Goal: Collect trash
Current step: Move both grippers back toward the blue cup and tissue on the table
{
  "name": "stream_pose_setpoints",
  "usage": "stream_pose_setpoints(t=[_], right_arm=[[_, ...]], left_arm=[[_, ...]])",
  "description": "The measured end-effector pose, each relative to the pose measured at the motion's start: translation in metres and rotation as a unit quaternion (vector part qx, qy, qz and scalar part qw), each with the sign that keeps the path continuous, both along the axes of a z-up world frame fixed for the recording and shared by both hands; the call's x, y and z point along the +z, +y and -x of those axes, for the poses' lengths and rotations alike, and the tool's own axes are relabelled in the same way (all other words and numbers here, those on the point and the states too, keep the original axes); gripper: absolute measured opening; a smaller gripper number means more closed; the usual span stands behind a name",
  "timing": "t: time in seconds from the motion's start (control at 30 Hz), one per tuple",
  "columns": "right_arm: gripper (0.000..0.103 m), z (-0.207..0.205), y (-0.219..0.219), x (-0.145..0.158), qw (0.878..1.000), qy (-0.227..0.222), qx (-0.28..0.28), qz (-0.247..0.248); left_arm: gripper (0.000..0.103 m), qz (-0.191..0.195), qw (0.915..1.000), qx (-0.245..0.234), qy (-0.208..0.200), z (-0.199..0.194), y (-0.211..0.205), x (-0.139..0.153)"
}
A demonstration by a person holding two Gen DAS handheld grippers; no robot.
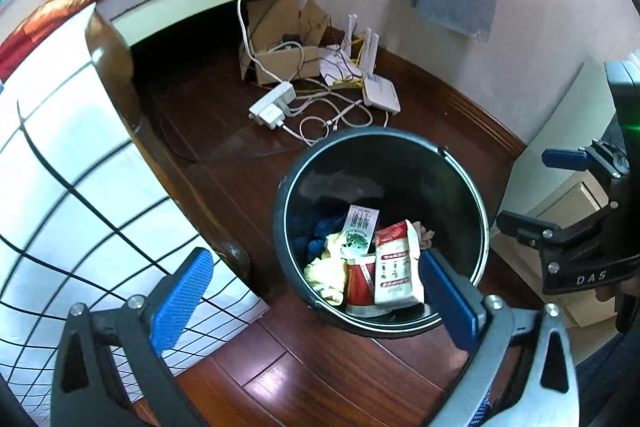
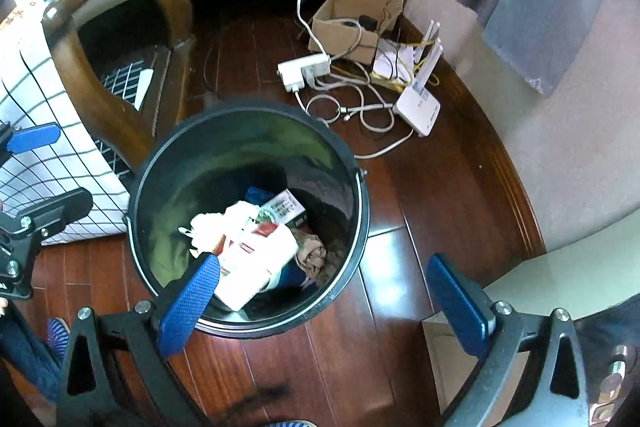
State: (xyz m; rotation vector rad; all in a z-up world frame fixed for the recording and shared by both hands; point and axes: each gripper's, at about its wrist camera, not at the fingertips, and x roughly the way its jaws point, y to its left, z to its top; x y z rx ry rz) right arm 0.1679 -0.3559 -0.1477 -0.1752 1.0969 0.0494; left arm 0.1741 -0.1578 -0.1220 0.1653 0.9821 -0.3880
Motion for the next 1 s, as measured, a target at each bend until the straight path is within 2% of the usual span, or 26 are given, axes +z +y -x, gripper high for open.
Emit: stream_pose_setpoints(t=[0.67,1.0], right_arm=[[0.103,0.022,0.031,0.08,0.996,-0.085,0.017,-0.018],[0.103,0.024,0.073,0.111,0.99,-0.126,0.051,-0.028]], left_arm=[[0.103,0.024,0.9968,0.027,-0.071,0.03,0.03,0.069],[0.103,0.032,0.9903,0.063,-0.119,0.048,0.078,0.111]])
